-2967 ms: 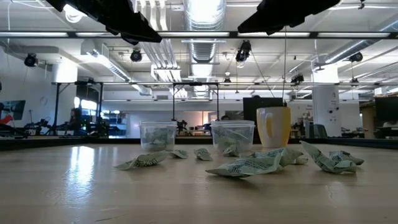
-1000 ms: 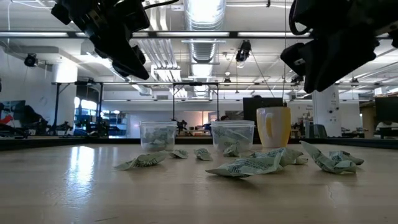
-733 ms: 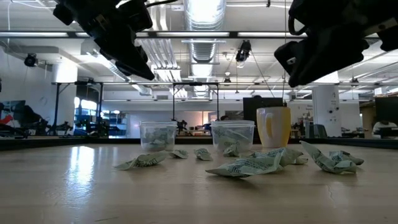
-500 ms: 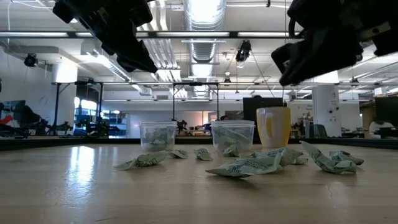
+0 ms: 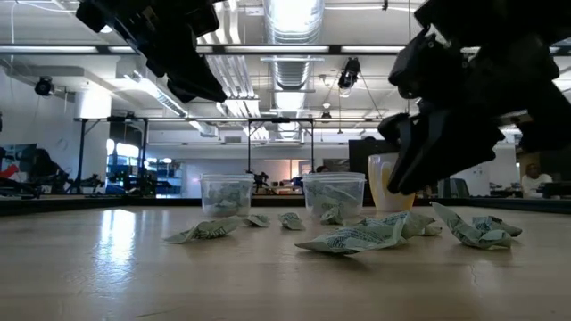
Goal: Pick and place items into bin
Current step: Put the white stevia packet into the right transparent bin
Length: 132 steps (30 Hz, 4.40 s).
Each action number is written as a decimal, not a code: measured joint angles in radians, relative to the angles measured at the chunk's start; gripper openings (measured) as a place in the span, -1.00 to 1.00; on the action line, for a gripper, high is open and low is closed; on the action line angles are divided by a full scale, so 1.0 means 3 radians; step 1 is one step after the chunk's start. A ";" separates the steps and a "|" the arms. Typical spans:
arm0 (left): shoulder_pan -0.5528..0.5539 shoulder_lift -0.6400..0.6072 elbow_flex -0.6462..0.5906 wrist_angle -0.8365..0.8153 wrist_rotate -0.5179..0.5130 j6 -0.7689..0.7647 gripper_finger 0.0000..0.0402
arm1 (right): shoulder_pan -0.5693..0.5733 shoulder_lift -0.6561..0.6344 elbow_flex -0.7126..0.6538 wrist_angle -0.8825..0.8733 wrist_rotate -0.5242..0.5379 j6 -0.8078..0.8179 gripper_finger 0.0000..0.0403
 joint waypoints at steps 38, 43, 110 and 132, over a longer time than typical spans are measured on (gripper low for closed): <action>-0.0018 0.0001 -0.0004 0.0009 0.0001 0.0004 -0.51 | -0.0066 0.0503 0.0141 0.0270 -0.0016 0.0075 -0.43; -0.0018 0.0001 -0.0004 0.0009 0.0001 0.0005 -0.51 | -0.0069 0.0360 0.0141 0.0265 -0.0047 0.0073 -0.47; -0.0019 0.0003 -0.0004 0.0012 0.0001 -0.0003 -0.51 | -0.0157 0.0239 0.0259 0.0324 -0.0085 -0.0199 -0.95; -0.0019 0.0003 -0.0004 0.0047 0.0001 -0.0003 -0.51 | -0.1181 -0.0237 0.0262 0.0192 0.0598 -0.0742 -0.96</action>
